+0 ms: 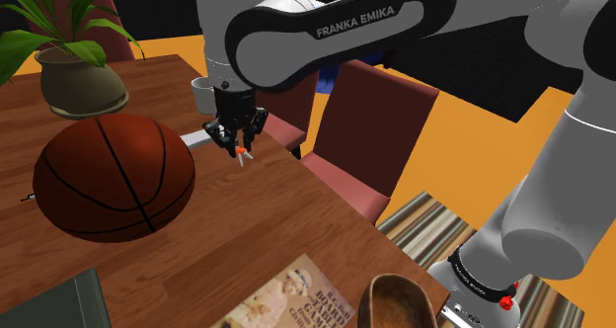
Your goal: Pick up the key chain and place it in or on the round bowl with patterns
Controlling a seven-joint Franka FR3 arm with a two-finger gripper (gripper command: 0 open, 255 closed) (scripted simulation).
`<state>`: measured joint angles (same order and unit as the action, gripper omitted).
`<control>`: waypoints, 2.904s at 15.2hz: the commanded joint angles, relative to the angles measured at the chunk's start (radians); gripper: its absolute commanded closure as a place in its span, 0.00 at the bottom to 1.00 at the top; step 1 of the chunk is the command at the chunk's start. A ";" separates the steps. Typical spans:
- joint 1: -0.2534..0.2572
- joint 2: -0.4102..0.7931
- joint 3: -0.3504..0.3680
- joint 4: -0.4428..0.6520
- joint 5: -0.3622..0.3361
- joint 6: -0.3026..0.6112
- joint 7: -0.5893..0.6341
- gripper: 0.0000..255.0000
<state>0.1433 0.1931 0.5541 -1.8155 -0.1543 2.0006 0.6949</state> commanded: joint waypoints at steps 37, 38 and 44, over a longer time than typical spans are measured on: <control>0.398 -1.107 0.060 -0.730 0.590 -0.271 0.130 1.00; 0.419 -1.132 0.067 -0.736 0.604 -0.288 0.149 1.00; 0.487 -1.205 0.111 -0.785 0.665 -0.306 0.211 1.00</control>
<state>0.6240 -1.0058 0.6589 -2.5870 0.5023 1.6876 0.9025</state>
